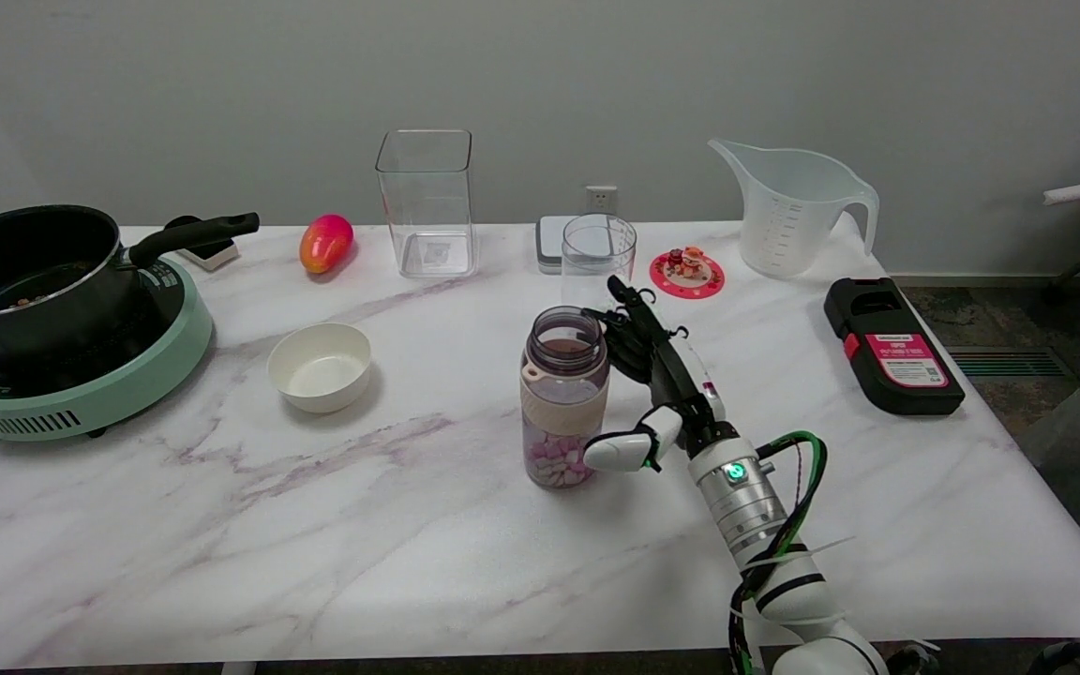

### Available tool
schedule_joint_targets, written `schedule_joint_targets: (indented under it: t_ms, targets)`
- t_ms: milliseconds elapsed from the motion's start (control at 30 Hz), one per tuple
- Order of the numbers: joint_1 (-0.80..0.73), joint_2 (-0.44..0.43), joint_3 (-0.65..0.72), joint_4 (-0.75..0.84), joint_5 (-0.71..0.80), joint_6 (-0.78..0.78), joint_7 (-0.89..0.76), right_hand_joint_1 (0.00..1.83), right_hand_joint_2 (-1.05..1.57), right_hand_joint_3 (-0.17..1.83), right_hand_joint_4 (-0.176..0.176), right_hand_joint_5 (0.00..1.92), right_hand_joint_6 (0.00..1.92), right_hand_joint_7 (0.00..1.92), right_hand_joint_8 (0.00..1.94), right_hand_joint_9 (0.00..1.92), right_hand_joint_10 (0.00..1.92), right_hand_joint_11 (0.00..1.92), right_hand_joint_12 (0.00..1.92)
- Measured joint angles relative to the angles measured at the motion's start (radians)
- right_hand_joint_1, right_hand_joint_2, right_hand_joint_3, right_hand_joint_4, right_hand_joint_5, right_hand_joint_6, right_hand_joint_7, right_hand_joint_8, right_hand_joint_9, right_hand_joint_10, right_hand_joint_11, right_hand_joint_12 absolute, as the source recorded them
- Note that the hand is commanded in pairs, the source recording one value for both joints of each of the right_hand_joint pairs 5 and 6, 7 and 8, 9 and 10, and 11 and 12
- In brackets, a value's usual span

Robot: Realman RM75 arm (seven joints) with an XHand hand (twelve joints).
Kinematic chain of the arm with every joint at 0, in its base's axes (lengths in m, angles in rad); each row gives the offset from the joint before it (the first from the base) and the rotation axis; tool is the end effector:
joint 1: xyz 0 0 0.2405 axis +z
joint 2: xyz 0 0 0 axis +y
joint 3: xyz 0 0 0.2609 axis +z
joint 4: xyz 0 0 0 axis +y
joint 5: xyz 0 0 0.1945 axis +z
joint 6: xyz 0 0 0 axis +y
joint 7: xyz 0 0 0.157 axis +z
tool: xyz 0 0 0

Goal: Pick up the bottle.

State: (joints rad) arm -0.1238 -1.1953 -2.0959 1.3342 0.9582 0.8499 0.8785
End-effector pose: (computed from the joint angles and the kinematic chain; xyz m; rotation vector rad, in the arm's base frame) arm -0.3085 -0.2769 0.2727 1.3497 -0.9798 1.2768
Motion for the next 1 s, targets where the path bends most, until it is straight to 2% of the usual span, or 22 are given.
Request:
schedule_joint_targets:
  t_ms: [667,1000]
  targets:
    - [0.016,-0.012,-0.005,-0.004,-0.002,-0.038,0.009,1.12,-0.38,0.55,0.000,0.11,0.11,0.43,0.43,0.49,0.49,0.55,0.55]
    - [0.024,-0.015,-0.006,-0.005,-0.003,-0.055,0.014,1.17,-0.28,0.64,0.000,0.11,0.11,0.44,0.44,0.49,0.49,0.55,0.55]
